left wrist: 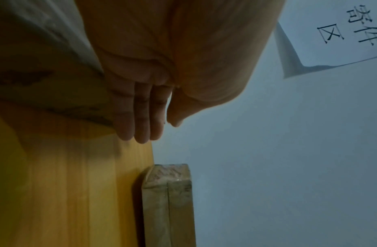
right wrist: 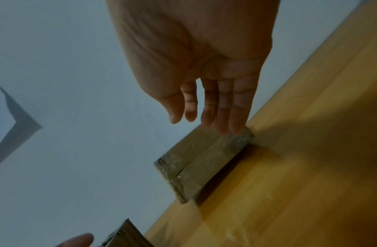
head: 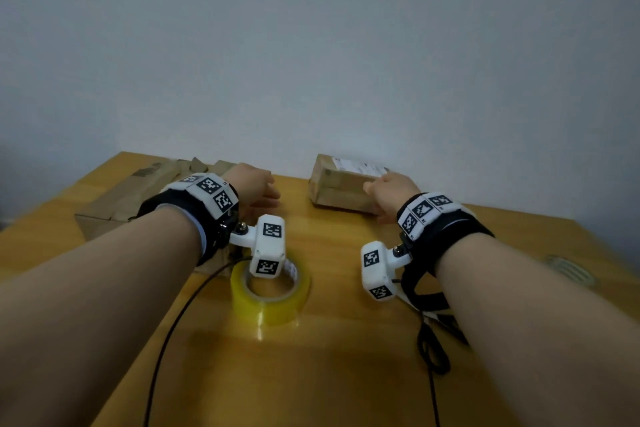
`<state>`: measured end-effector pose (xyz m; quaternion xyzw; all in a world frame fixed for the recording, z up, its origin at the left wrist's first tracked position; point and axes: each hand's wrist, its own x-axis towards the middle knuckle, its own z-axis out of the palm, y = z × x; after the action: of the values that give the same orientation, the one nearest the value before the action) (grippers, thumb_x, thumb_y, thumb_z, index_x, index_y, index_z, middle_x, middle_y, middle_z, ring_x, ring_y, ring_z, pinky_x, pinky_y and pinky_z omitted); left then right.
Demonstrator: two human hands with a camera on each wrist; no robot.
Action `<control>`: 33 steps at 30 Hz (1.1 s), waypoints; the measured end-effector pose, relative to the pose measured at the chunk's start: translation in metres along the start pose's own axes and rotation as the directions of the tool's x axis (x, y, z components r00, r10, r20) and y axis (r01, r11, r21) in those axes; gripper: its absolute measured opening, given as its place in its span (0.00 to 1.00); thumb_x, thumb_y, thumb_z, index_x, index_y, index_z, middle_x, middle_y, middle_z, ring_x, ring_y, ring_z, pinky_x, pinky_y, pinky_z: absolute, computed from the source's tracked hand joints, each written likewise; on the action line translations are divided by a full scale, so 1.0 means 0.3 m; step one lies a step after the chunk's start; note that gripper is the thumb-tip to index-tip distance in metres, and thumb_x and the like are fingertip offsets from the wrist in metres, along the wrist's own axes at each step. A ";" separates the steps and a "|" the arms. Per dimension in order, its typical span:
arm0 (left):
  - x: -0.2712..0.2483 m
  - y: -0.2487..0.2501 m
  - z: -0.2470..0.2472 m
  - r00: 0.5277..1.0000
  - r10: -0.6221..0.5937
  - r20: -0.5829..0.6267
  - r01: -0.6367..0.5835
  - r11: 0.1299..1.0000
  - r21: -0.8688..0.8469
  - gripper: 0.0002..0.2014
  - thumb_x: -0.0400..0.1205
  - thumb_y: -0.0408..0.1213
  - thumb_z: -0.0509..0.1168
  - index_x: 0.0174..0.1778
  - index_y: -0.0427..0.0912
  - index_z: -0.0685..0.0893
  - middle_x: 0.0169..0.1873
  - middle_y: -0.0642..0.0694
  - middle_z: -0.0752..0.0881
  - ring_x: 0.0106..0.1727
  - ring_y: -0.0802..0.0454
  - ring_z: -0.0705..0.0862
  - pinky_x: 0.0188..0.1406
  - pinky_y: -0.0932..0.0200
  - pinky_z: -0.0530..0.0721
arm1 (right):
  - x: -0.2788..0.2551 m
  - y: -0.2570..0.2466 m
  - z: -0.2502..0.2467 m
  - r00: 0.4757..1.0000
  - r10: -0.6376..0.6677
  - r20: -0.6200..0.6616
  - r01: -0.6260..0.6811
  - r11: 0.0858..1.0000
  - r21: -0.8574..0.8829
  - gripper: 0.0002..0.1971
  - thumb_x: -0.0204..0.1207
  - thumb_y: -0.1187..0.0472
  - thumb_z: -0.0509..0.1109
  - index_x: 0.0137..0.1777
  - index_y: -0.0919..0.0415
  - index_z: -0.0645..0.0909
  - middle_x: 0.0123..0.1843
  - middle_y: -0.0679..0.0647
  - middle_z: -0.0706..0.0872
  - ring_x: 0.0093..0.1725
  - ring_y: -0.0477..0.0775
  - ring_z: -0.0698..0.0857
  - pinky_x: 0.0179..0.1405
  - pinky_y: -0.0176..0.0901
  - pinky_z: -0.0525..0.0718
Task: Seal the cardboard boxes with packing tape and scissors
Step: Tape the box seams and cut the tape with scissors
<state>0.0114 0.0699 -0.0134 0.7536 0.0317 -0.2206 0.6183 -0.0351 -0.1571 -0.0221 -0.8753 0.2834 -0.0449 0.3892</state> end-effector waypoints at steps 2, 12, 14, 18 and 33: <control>0.009 -0.003 -0.016 0.999 0.037 0.029 -0.036 0.998 -0.047 0.10 0.87 0.27 0.52 0.59 0.32 0.78 0.45 0.36 0.84 0.41 0.43 0.84 0.39 0.53 0.85 | 0.018 0.008 0.042 0.995 0.027 0.100 -0.028 1.000 0.008 0.19 0.82 0.57 0.66 0.69 0.65 0.80 0.65 0.64 0.86 0.57 0.61 0.86 0.63 0.61 0.85; -0.002 0.008 -0.197 0.972 0.117 -0.202 -0.120 0.993 -0.001 0.14 0.86 0.27 0.50 0.45 0.36 0.81 0.36 0.41 0.83 0.29 0.51 0.80 0.19 0.69 0.79 | -0.083 -0.100 0.217 0.849 0.094 0.520 -0.139 0.989 0.048 0.13 0.81 0.54 0.71 0.59 0.62 0.81 0.41 0.55 0.85 0.34 0.53 0.79 0.25 0.39 0.76; -0.017 -0.005 -0.238 0.967 0.120 -0.223 -0.121 0.993 0.008 0.14 0.86 0.27 0.50 0.44 0.37 0.80 0.35 0.42 0.81 0.28 0.52 0.77 0.24 0.66 0.77 | -0.118 -0.125 0.243 0.824 0.089 0.559 0.007 0.986 -0.167 0.21 0.75 0.47 0.77 0.62 0.59 0.83 0.49 0.54 0.89 0.41 0.53 0.84 0.29 0.42 0.83; -0.050 -0.049 -0.286 0.952 0.194 -0.239 -0.129 0.957 0.262 0.13 0.81 0.26 0.53 0.46 0.44 0.82 0.45 0.44 0.83 0.42 0.48 0.81 0.39 0.55 0.83 | -0.180 -0.139 0.291 0.812 0.117 0.572 0.237 0.830 -0.506 0.29 0.66 0.44 0.82 0.60 0.63 0.84 0.51 0.57 0.90 0.45 0.58 0.88 0.49 0.51 0.89; -0.116 -0.117 -0.311 0.964 0.236 -0.121 -0.095 0.733 0.673 0.25 0.82 0.28 0.57 0.77 0.40 0.71 0.75 0.39 0.73 0.73 0.41 0.74 0.64 0.57 0.74 | -0.241 -0.012 0.163 0.921 0.225 0.318 0.084 0.683 -0.726 0.22 0.80 0.57 0.71 0.69 0.67 0.79 0.66 0.62 0.85 0.63 0.62 0.86 0.63 0.51 0.83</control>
<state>-0.0039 0.1742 -0.0196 0.9413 -0.0543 -0.0851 0.3221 -0.0792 -0.0847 -0.0431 -0.9364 0.2305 0.2579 0.0591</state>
